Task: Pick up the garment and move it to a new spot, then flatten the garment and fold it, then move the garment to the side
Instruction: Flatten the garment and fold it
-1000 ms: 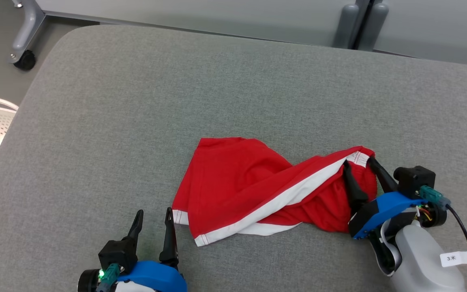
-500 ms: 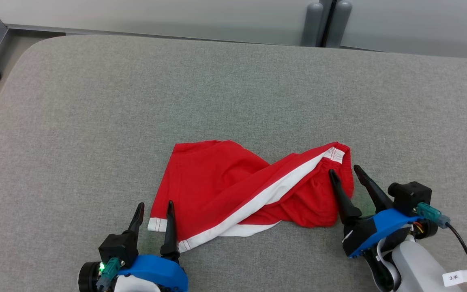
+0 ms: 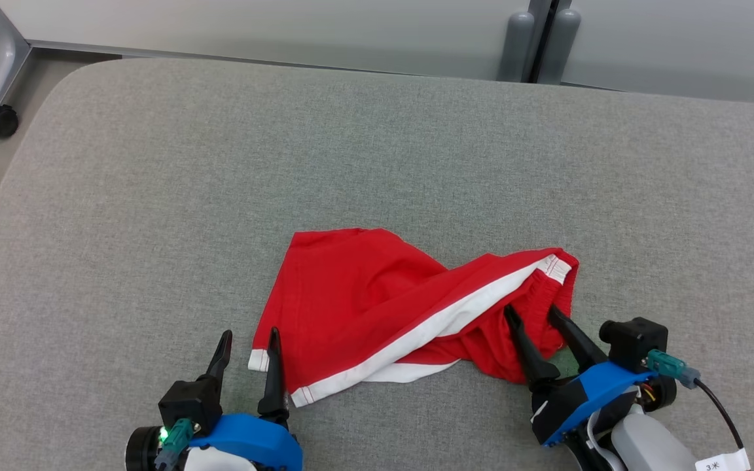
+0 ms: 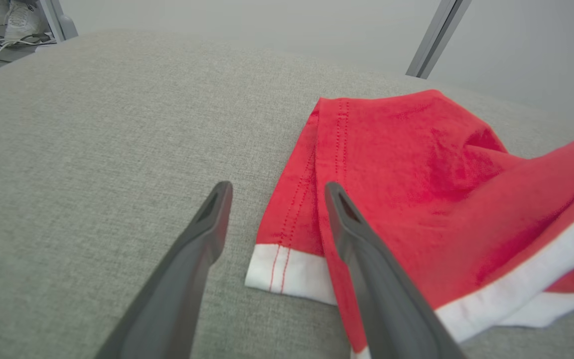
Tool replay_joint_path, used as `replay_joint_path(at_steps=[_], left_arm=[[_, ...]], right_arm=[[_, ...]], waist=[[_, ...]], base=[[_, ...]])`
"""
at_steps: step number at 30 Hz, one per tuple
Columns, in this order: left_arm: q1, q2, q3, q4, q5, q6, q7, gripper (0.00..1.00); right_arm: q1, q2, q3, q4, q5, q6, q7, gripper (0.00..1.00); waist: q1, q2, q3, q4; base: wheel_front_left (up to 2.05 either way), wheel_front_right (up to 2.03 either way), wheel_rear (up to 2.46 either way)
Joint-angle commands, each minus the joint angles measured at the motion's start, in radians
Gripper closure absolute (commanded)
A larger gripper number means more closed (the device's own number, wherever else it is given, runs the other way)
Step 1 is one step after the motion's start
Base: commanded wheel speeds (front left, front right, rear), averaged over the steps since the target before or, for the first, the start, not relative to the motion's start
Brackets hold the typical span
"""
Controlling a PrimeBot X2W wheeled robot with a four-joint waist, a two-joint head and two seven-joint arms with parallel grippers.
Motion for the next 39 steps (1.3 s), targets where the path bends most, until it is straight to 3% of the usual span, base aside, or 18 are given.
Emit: replay_joint_path(at_steps=[1,3,4,5,6,11,18,22,23,25,26,32,36,39], left_arm=[[0.002,0.000,0.002,-0.005,-0.001,0.001,-0.002,0.00],[0.001,0.000,0.002,-0.005,-0.001,0.002,-0.002,0.00],[0.002,0.000,0.003,-0.005,0.000,0.001,-0.002,0.00],[0.003,0.000,0.004,-0.005,0.001,0.001,-0.002,0.00],[0.005,0.000,0.006,-0.003,0.003,0.001,-0.002,0.00],[0.014,0.000,0.013,0.004,0.008,-0.004,-0.002,0.00],[0.044,0.000,0.031,0.013,0.017,-0.007,-0.002,0.00],[0.063,0.000,0.045,0.020,0.024,-0.013,-0.002,0.00],[0.067,0.000,0.048,0.021,0.025,-0.015,-0.002,0.00],[0.076,0.000,0.052,0.024,0.030,-0.015,-0.002,0.00],[0.080,0.000,0.054,0.025,0.034,-0.014,-0.002,0.00],[0.106,0.000,0.094,0.030,0.061,-0.005,-0.002,0.00],[0.125,0.000,0.127,0.019,0.084,0.002,-0.002,0.00],[0.133,0.000,0.143,0.012,0.104,0.003,-0.002,0.00]], right_arm=[[0.008,-0.005,0.016,-0.018,0.011,0.000,-0.004,0.07],[0.009,-0.013,0.029,-0.043,0.015,0.000,-0.004,0.15],[0.010,-0.015,0.033,-0.055,0.017,0.000,-0.004,0.51],[0.014,-0.017,0.038,-0.060,0.020,0.000,-0.004,0.67],[0.018,-0.020,0.044,-0.063,0.025,0.000,-0.004,1.00],[0.031,-0.040,0.082,-0.080,0.055,0.000,-0.004,1.00],[0.083,-0.129,0.149,-0.162,0.154,0.000,-0.004,1.00],[0.113,-0.169,0.190,-0.135,0.186,0.000,-0.004,1.00],[0.119,-0.173,0.201,-0.119,0.185,0.000,-0.005,0.96],[0.129,-0.173,0.204,-0.091,0.177,0.000,-0.004,0.35],[0.134,-0.171,0.199,-0.075,0.167,0.000,-0.004,0.00],[0.167,-0.109,-0.014,-0.050,0.005,0.000,-0.004,0.00],[0.201,-0.032,-0.180,-0.137,-0.153,0.000,-0.004,0.00],[0.222,0.034,-0.250,-0.201,-0.254,0.000,-0.004,0.00]], waist=[[0.0001,-0.0001,-0.002,-0.002],[0.0001,-0.0001,-0.005,-0.006],[0.0001,-0.0001,-0.007,-0.008],[0.0001,-0.0001,-0.010,-0.011],[0.0001,-0.0001,-0.014,-0.014],[0.0001,-0.0001,-0.036,-0.028],[0.0001,-0.0001,-0.088,-0.072],[0.0001,-0.0001,-0.118,-0.097],[0.0001,-0.0001,-0.126,-0.101],[0.0001,-0.0001,-0.141,-0.109],[0.0001,-0.0001,-0.147,-0.112],[0.0001,-0.0001,-0.191,-0.133],[0.0001,-0.0001,-0.218,-0.146],[0.0001,-0.0001,-0.225,-0.149]], base=[[0.00,0.00,0.00],[0.00,0.00,0.00],[0.00,0.00,0.00],[0.00,0.00,0.00],[0.00,0.00,0.00],[0.00,0.00,0.00],[0.00,0.00,0.00],[0.00,0.00,0.00],[0.00,0.00,0.00],[0.00,0.00,0.00],[0.00,0.00,0.00],[0.00,0.00,0.00],[0.00,0.00,0.00],[0.00,0.00,0.00]])
